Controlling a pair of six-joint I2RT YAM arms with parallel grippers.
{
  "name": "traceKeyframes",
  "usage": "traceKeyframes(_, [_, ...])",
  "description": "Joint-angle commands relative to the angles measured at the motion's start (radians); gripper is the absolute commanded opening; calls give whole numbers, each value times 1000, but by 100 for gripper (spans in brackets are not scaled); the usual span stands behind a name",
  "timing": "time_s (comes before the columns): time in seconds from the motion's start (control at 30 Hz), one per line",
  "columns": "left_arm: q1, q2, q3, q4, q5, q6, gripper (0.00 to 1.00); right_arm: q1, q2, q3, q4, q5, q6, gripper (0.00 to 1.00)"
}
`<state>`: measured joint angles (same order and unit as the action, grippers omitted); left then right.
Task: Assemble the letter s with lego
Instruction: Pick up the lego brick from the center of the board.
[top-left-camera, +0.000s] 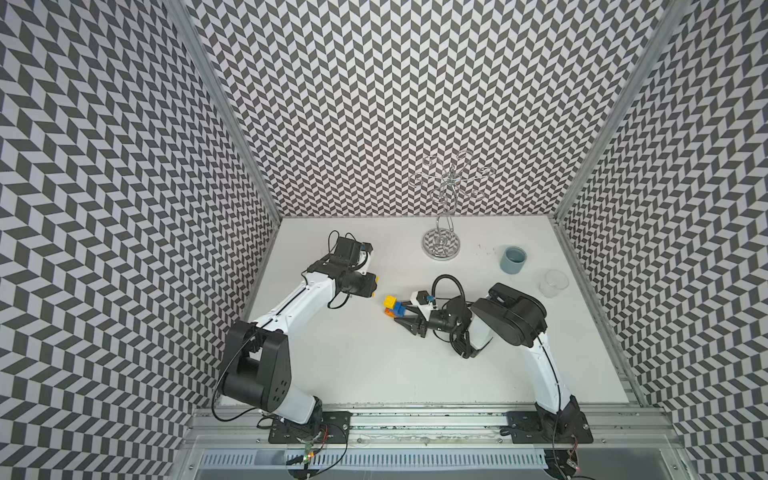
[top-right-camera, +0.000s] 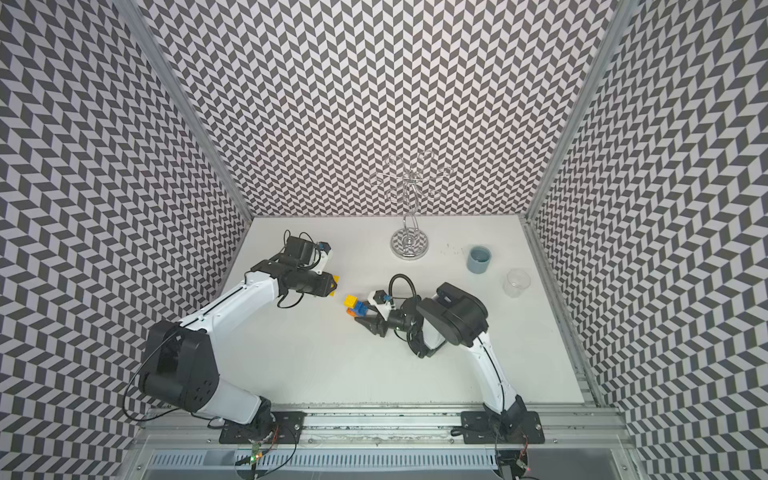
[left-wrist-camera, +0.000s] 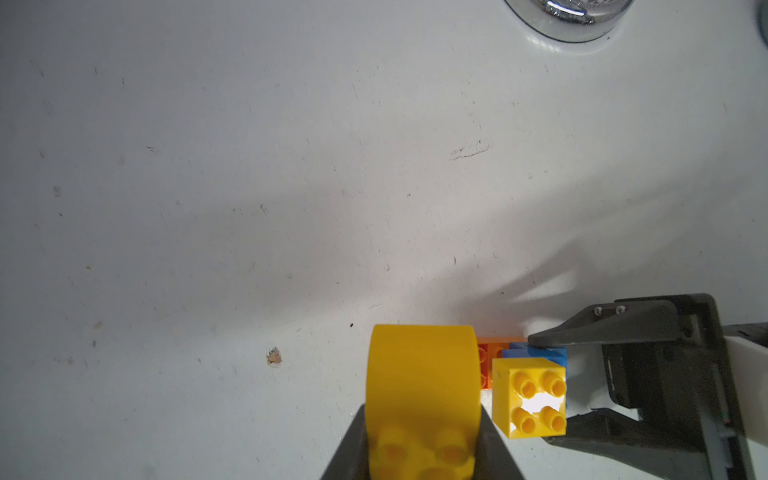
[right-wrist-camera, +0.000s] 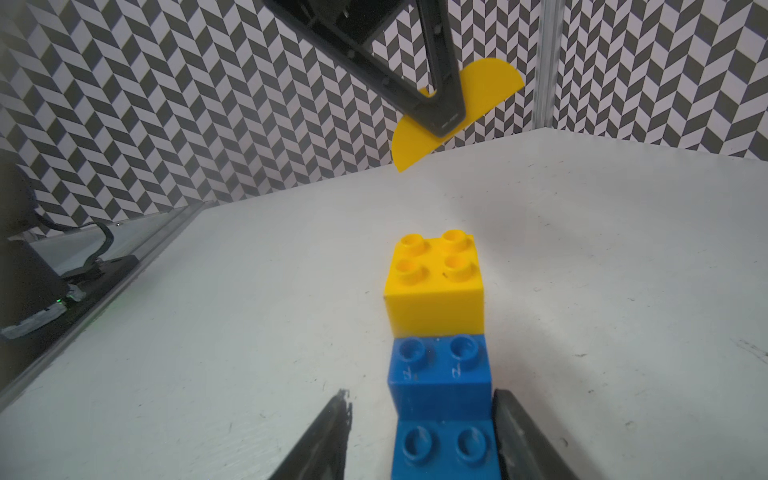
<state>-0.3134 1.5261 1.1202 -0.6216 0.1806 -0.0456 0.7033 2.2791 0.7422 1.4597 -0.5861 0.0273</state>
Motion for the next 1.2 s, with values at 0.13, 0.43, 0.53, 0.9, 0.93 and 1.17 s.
traceKeyframes(0.13, [4, 19, 17, 10, 14, 4, 9, -4, 23, -7, 108, -11, 9, 53])
traceKeyframes(0.43, [4, 22, 13, 11, 9, 4, 9, -1, 26, 5, 74, 20, 2, 51])
traceKeyframes(0.53, [4, 22, 12, 11, 7, 4, 9, 3, 29, 8, 73, 35, 7, 50])
traceKeyframes(0.9, [4, 23, 8, 11, 8, 3, 9, 27, 29, 23, 38, 88, -18, 49])
traceKeyframes(0.93, [4, 23, 8, 11, 9, 4, 9, 28, 28, 26, 30, 91, -21, 48])
traceKeyframes(1.17, [5, 15, 0, 14, 11, 1, 9, 42, 31, 43, 7, 105, -30, 43])
